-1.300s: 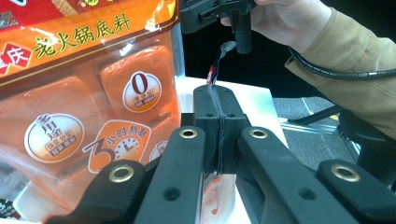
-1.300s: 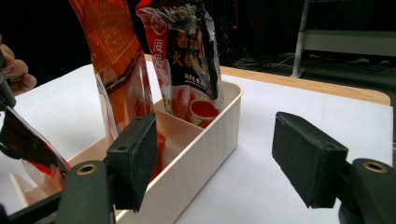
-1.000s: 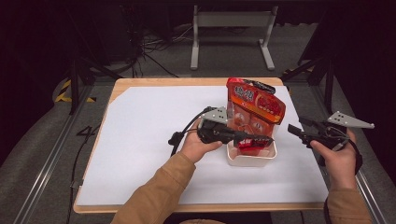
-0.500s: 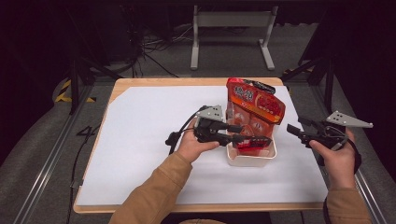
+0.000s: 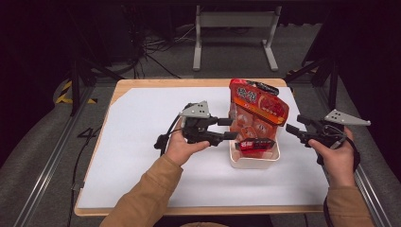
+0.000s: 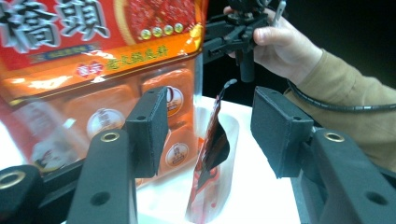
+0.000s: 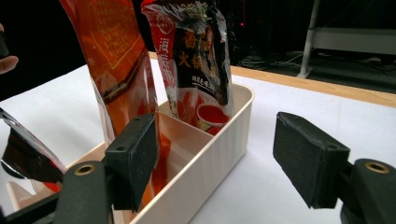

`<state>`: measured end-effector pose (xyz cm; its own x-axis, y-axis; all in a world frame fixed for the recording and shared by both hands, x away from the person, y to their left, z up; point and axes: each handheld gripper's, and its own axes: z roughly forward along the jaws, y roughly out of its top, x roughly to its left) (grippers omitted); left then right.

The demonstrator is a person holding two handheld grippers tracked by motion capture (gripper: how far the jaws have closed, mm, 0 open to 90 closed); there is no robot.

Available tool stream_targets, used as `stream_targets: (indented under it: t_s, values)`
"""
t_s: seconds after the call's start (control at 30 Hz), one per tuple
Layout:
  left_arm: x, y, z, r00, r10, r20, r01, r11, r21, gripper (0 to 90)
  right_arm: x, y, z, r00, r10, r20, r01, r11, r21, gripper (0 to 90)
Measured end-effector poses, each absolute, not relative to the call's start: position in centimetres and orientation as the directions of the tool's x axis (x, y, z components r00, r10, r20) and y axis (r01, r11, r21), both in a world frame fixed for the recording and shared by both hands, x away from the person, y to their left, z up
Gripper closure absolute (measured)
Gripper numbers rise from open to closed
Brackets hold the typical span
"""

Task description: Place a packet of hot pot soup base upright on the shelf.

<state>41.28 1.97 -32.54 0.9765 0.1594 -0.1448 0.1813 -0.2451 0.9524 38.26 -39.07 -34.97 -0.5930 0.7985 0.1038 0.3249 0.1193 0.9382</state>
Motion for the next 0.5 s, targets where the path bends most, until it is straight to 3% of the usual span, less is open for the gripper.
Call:
stream_targets:
  t_s: [0.5]
  values:
    - [40.6, 8.6, -31.3, 0.938, 0.333, -0.093, 0.177, -0.232, 0.956, 38.8, 38.3, -38.9, -35.1, -0.598, 0.794, 0.107, 0.335, 0.126, 0.934, 29.5]
